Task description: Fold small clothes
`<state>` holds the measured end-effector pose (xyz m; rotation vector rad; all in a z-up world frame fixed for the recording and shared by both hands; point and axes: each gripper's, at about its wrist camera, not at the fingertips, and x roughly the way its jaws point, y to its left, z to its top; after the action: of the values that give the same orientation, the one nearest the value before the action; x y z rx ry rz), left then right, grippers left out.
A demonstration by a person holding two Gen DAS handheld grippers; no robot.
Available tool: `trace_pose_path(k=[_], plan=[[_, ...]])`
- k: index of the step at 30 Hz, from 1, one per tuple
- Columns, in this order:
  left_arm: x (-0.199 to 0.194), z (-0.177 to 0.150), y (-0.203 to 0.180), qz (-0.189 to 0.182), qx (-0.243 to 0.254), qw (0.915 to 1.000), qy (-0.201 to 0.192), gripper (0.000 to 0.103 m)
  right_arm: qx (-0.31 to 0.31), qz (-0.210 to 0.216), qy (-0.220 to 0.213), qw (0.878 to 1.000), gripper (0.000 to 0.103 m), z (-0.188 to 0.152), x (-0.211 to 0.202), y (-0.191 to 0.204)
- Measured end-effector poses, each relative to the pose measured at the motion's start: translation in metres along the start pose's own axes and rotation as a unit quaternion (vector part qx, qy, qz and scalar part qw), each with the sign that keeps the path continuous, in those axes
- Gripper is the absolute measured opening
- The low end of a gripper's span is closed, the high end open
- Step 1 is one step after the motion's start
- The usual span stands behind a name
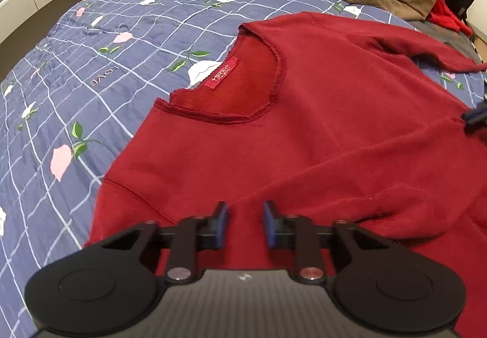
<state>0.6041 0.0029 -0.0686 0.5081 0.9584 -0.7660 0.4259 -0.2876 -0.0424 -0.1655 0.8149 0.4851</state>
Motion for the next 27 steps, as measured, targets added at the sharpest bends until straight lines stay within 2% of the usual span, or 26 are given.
trace_pose_path(k=[1, 3, 10, 14, 17, 20, 22, 23, 25, 27], plan=[[-0.002, -0.001, -0.001, 0.004, -0.004, 1.0000, -0.004, 0.010, -0.008, -0.007, -0.003, 1.000, 0.004, 0.005, 0.000, -0.003], [-0.009, -0.002, -0.002, 0.018, -0.012, 0.9996, -0.019, 0.004, -0.023, -0.023, -0.010, 0.999, 0.004, 0.013, -0.003, -0.008], [-0.038, 0.005, -0.015, 0.083, -0.052, 0.9907, -0.094, 0.002, -0.094, -0.095, -0.039, 0.990, 0.003, 0.066, -0.003, -0.044], [-0.038, 0.019, -0.021, 0.122, -0.069, 0.9826, -0.122, 0.002, -0.097, -0.119, -0.041, 0.987, 0.004, 0.097, 0.015, -0.075], [-0.026, 0.030, -0.021, 0.159, -0.080, 0.9760, -0.125, 0.003, -0.079, -0.125, -0.023, 0.989, 0.003, 0.112, 0.042, -0.097], [-0.011, 0.036, -0.007, 0.155, -0.129, 0.9736, -0.107, 0.020, -0.059, -0.128, 0.008, 0.990, 0.004, 0.113, 0.077, -0.113], [-0.014, 0.029, 0.005, 0.140, -0.165, 0.9693, -0.116, 0.047, -0.045, -0.134, 0.019, 0.990, 0.007, 0.109, 0.095, -0.122], [-0.018, 0.023, 0.012, 0.137, -0.185, 0.9652, -0.125, 0.052, -0.037, -0.137, 0.020, 0.990, 0.009, 0.105, 0.100, -0.124], [-0.032, 0.005, 0.028, 0.141, -0.223, 0.9545, -0.139, 0.061, -0.024, -0.143, 0.016, 0.989, 0.022, 0.098, 0.103, -0.127], [-0.049, -0.020, 0.041, 0.146, -0.260, 0.9430, -0.148, 0.064, -0.010, -0.155, -0.003, 0.988, 0.061, 0.088, 0.096, -0.125]])
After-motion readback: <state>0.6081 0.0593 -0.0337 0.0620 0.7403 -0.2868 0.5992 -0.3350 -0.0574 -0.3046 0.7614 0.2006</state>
